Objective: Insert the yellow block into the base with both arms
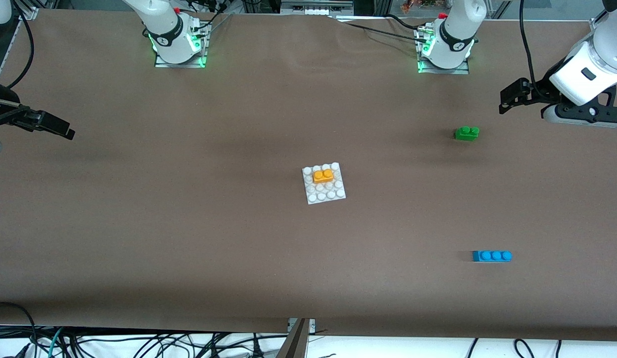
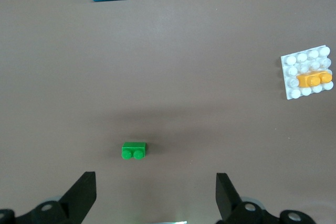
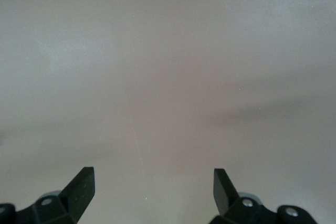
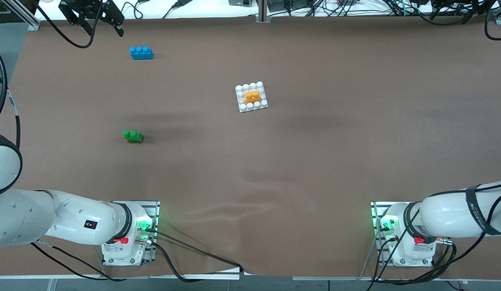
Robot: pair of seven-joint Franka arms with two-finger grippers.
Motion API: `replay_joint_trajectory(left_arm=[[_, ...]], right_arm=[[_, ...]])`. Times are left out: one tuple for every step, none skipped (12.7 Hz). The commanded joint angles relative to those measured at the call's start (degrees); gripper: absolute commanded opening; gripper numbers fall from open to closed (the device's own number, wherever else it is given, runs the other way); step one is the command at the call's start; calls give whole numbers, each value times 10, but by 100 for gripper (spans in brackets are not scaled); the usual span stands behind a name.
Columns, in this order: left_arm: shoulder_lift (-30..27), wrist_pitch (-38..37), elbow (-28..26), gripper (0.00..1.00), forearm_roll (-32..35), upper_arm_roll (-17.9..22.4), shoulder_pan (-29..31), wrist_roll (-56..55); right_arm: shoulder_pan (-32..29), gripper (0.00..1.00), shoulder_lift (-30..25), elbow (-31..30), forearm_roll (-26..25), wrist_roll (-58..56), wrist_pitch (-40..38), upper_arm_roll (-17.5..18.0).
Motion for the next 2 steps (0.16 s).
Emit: replay_joint_trajectory(left_arm=[[0,-13,10,100,14,-1,5,6],[1,-13,13,100,13,-1,7,6]], right_arm=[[-5,100,-17,-14,-2,-3,-1,6],[-5,100,-17,-14,-2,-3,-1,6]])
